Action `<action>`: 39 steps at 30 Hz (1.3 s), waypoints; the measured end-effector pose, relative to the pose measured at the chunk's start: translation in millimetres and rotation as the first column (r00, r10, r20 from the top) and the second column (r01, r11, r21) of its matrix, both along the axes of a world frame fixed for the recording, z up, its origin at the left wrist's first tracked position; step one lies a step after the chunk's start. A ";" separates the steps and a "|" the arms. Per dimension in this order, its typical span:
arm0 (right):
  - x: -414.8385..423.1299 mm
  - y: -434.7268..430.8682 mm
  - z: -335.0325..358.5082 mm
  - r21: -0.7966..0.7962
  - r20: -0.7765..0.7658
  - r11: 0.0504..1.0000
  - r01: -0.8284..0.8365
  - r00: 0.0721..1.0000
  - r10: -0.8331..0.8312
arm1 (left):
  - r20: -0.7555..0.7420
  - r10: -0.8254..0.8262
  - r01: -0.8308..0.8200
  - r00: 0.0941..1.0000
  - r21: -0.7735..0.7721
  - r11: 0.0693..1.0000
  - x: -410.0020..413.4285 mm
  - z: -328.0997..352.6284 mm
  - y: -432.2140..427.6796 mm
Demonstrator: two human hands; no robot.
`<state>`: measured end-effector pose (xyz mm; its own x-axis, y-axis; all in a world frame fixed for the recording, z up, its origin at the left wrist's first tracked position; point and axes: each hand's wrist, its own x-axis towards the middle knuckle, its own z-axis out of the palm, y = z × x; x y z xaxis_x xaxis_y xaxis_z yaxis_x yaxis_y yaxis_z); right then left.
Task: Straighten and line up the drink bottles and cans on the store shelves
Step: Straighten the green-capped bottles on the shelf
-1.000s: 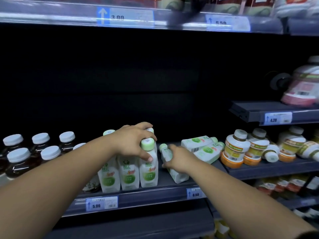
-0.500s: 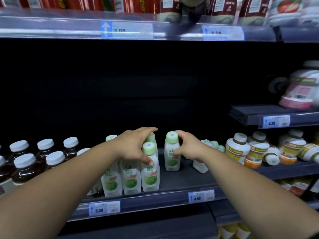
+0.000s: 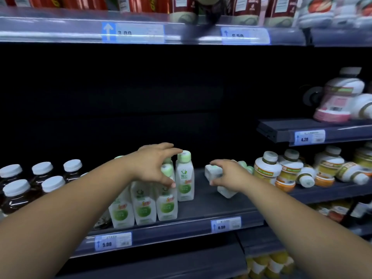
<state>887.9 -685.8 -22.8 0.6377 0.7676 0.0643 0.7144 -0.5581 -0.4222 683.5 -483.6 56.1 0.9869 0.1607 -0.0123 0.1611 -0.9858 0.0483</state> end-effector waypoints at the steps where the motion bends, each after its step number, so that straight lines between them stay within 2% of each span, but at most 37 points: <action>1: 4.2 -10.4 -7.5 -0.106 0.091 0.994 0.036 0.996 -0.026 | 0.008 -0.018 0.018 1.000 0.025 1.000 4.1 0.3 -3.0; 3: 6.3 -25.6 -24.7 -0.260 0.122 0.963 0.066 0.992 -0.035 | 0.010 -0.038 0.038 0.999 0.065 0.997 10.7 -0.6 -7.9; 6: 1.6 -39.4 -46.9 -0.253 0.113 0.967 0.043 0.994 -0.014 | -0.014 -0.051 0.052 0.999 0.079 0.995 16.1 -8.3 -12.1; 9: -3.8 -49.2 -51.9 -0.115 0.076 0.993 0.008 0.997 0.001 | -0.011 -0.055 0.056 0.998 0.062 0.997 16.3 -14.2 -10.6; 10: -3.8 -51.1 -50.8 -0.023 0.054 0.999 0.025 0.998 -0.024 | -0.010 -0.056 0.057 0.998 0.054 0.997 16.2 -15.1 -10.1; 12: 0.4 -50.1 -46.7 0.201 -0.032 0.961 0.189 0.982 -0.186 | -0.004 -0.063 0.063 0.998 0.050 0.997 16.4 -15.3 -9.9; 13: 3.5 -48.1 -43.7 0.241 -0.088 0.924 0.298 0.955 -0.285 | -0.005 -0.067 0.067 0.998 0.050 0.996 16.7 -14.9 -10.9; 14: 6.2 -45.7 -41.0 0.211 -0.139 0.900 0.381 0.923 -0.358 | -0.007 -0.068 0.068 0.998 0.051 0.996 17.1 -14.1 -12.5; 16: 8.6 -38.2 -39.4 0.099 -0.281 0.892 0.441 0.872 -0.400 | -0.006 -0.059 0.059 0.998 0.048 0.997 16.5 -11.9 -15.8; 18: 7.7 -30.2 -39.8 0.086 -0.440 0.883 0.460 0.813 -0.381 | 0.002 -0.042 0.042 0.999 0.028 0.999 16.8 -9.7 -19.7; 20: 5.7 -24.5 -39.6 0.147 -0.532 0.851 0.505 0.765 -0.362 | 0.007 -0.022 0.022 1.000 -0.003 1.000 17.1 -8.9 -22.9; 22: 5.5 -21.0 -39.4 0.231 -0.636 0.786 0.573 0.701 -0.323 | 0.002 -0.010 0.010 1.000 -0.022 1.000 16.8 -9.7 -25.2; 25: 8.9 -23.0 -33.0 0.273 -0.796 0.681 0.680 0.557 -0.237 | 0.014 -0.013 0.014 1.000 -0.017 1.000 15.1 -13.9 -25.8; 26: 10.4 -24.6 -30.7 0.275 -0.803 0.681 0.679 0.552 -0.225 | 0.018 -0.013 0.014 1.000 -0.009 1.000 15.1 -14.8 -25.6; 30: 3.1 -21.3 -21.0 0.175 -0.809 0.825 0.537 0.556 -0.190 | 0.017 -0.007 0.007 1.000 0.012 1.000 17.3 -15.4 -25.4; 32: -4.3 -12.7 -22.1 0.132 -0.816 0.858 0.497 0.546 -0.191 | 0.024 -0.004 0.004 1.000 0.018 1.000 17.4 -16.0 -25.5; 36: -17.0 8.6 -31.7 0.099 -0.835 0.845 0.525 0.507 -0.217 | 0.021 0.002 -0.002 1.000 0.027 1.000 16.9 -16.2 -25.0; 39: -19.5 20.6 -38.9 0.096 -0.780 0.834 0.544 0.562 -0.277 | 0.016 0.002 -0.002 1.000 0.025 1.000 16.6 -16.8 -24.4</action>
<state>868.3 -665.2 -61.8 0.8160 0.4327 -0.3833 -0.1652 -0.4609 -0.8720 700.1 -508.0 39.4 0.9866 0.1630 0.0073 0.1628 -0.9863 0.0259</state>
